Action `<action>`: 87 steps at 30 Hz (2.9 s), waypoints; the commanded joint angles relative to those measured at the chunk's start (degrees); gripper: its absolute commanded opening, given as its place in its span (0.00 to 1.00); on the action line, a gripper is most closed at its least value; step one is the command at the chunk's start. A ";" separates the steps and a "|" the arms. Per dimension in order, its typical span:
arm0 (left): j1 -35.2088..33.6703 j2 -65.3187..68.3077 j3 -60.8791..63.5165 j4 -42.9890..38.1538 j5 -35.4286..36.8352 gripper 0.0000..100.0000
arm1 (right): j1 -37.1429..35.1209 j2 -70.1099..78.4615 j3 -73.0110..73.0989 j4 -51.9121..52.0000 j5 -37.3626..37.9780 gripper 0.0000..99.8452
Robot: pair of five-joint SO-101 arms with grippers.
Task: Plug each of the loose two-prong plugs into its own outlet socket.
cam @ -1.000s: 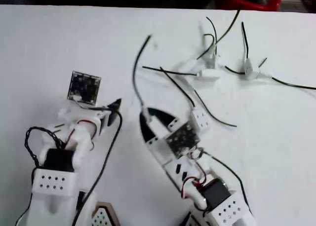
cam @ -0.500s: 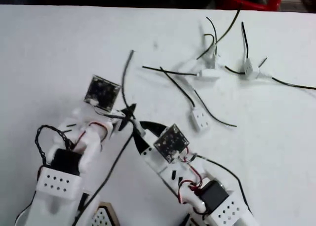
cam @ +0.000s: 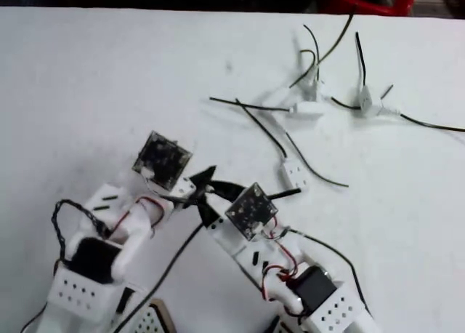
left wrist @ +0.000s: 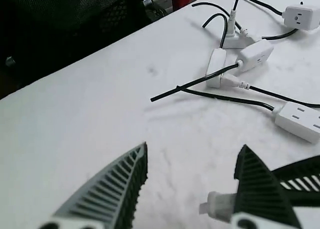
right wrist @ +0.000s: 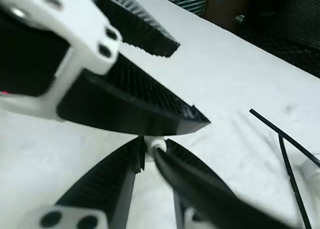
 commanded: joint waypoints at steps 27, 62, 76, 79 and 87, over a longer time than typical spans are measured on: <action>5.58 46.02 -31.30 10.73 21.19 0.34 | 55.60 -0.75 -8.53 -13.23 -26.64 0.02; 23.52 122.15 -101.54 32.44 42.37 0.25 | 64.48 -0.84 -8.53 -15.78 -32.18 0.02; 16.13 122.68 -116.13 56.18 15.91 0.02 | 64.40 -0.84 -8.53 -15.52 -31.91 0.02; 13.32 122.68 -114.64 56.18 8.09 0.02 | 64.40 -0.84 -8.53 -15.52 -31.91 0.02; 11.82 122.59 -109.01 56.26 -6.07 0.02 | 63.16 -0.84 -8.35 -15.52 -31.82 0.02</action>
